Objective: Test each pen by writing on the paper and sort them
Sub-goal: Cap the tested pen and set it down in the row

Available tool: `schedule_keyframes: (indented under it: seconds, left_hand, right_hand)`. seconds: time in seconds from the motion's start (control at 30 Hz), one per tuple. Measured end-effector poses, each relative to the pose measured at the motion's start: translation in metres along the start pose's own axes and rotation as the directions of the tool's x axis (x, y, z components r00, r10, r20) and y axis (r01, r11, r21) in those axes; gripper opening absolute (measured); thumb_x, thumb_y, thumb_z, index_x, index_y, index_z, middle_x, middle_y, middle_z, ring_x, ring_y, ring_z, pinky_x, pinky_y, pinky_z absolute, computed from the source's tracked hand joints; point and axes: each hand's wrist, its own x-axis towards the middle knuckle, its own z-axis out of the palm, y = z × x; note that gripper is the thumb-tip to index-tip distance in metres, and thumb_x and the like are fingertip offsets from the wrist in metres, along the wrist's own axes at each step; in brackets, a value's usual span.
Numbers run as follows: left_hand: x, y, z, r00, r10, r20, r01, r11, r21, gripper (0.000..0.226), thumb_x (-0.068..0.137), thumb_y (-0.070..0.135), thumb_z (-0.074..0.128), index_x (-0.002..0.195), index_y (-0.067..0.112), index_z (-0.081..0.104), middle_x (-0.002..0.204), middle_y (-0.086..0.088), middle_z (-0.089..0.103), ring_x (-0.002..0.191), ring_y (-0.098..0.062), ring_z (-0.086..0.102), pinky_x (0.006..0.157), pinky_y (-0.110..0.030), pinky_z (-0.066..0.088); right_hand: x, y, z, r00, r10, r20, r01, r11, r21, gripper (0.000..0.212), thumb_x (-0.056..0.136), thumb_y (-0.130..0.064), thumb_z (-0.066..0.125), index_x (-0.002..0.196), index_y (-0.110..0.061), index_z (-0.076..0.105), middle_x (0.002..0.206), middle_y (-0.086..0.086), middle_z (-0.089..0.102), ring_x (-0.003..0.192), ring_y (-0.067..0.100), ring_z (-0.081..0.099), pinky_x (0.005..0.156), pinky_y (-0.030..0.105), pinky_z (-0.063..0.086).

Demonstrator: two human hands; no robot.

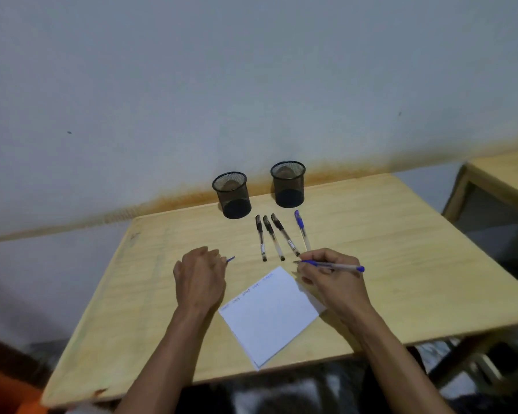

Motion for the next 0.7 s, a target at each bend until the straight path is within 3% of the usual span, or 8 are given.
schedule_keyframes:
  seconds: [0.13, 0.23, 0.3, 0.43, 0.5, 0.6, 0.7]
  left_hand:
    - [0.009, -0.007, 0.009, 0.999, 0.004, 0.037, -0.006, 0.999, 0.049, 0.021, 0.092, 0.029, 0.063, 0.103, 0.018, 0.077, 0.124, -0.007, 0.067, 0.121, -0.028, 0.055, 0.101, -0.048, 0.041]
    - [0.01, -0.005, 0.008, 0.998, 0.053, 0.03, -0.053, 0.999, 0.001, 0.008, 0.087, 0.019, 0.069, 0.085, 0.017, 0.076, 0.092, -0.001, 0.073, 0.092, -0.028, 0.064, 0.079, -0.042, 0.049]
    - [0.009, 0.0, 0.006, 0.996, 0.084, 0.014, -0.084, 0.996, -0.003, 0.013, 0.086, 0.014, 0.069, 0.073, 0.016, 0.07, 0.072, 0.003, 0.068, 0.072, -0.025, 0.061, 0.067, -0.037, 0.045]
    - [0.006, 0.006, 0.007, 0.996, 0.083, 0.03, -0.083, 0.997, -0.006, 0.009, 0.087, 0.013, 0.069, 0.078, 0.016, 0.069, 0.07, 0.003, 0.067, 0.073, -0.025, 0.06, 0.07, -0.037, 0.043]
    - [0.0, 0.011, 0.004, 0.996, 0.08, 0.033, -0.076, 0.992, -0.096, 0.005, 0.089, 0.015, 0.066, 0.09, 0.013, 0.071, 0.077, 0.001, 0.068, 0.081, -0.028, 0.063, 0.075, -0.038, 0.046]
    - [-0.016, 0.027, -0.011, 0.999, 0.041, 0.018, -0.033, 0.948, -0.315, 0.021, 0.093, 0.017, 0.062, 0.111, 0.011, 0.071, 0.101, 0.004, 0.07, 0.096, -0.016, 0.061, 0.078, -0.029, 0.044]
    - [-0.037, 0.041, -0.025, 1.0, 0.03, 0.004, -0.024, 0.86, -0.51, 0.013, 0.092, 0.022, 0.066, 0.103, 0.022, 0.073, 0.103, 0.01, 0.071, 0.098, -0.005, 0.063, 0.075, -0.018, 0.044]
  right_hand:
    - [-0.007, 0.001, -0.007, 1.0, 0.018, -0.015, -0.017, 0.994, 0.107, 0.013, 0.083, 0.002, 0.078, 0.093, -0.003, 0.071, 0.076, 0.007, 0.075, 0.059, 0.004, 0.07, 0.053, 0.017, 0.055]
    - [-0.01, 0.0, -0.013, 0.999, 0.046, -0.005, -0.045, 0.98, 0.192, 0.017, 0.079, 0.006, 0.081, 0.089, 0.003, 0.069, 0.079, 0.015, 0.077, 0.065, 0.012, 0.073, 0.058, 0.021, 0.057]
    - [-0.012, -0.001, -0.015, 0.999, 0.049, 0.021, -0.053, 0.974, 0.22, 0.014, 0.078, 0.007, 0.081, 0.087, 0.002, 0.072, 0.082, 0.013, 0.078, 0.071, 0.015, 0.075, 0.062, 0.023, 0.059]
    - [-0.013, -0.008, -0.015, 0.999, -0.025, 0.046, 0.018, 0.988, 0.151, 0.014, 0.083, 0.003, 0.078, 0.092, -0.008, 0.079, 0.084, 0.005, 0.08, 0.076, 0.013, 0.075, 0.066, 0.021, 0.06]
    - [-0.014, -0.013, -0.012, 0.995, -0.08, 0.059, 0.074, 0.993, 0.096, 0.013, 0.085, -0.004, 0.078, 0.095, -0.013, 0.08, 0.087, 0.0, 0.08, 0.081, 0.01, 0.075, 0.066, 0.019, 0.058]
    - [-0.016, -0.022, -0.008, 0.987, -0.154, 0.043, 0.152, 0.987, 0.051, 0.01, 0.085, -0.016, 0.081, 0.094, -0.021, 0.078, 0.089, -0.004, 0.08, 0.089, 0.01, 0.075, 0.065, 0.023, 0.06]
    - [-0.018, -0.032, -0.005, 0.967, -0.25, 0.049, 0.25, 0.968, 0.002, 0.004, 0.084, -0.028, 0.081, 0.088, -0.028, 0.08, 0.098, -0.012, 0.079, 0.102, 0.004, 0.071, 0.081, 0.034, 0.063]
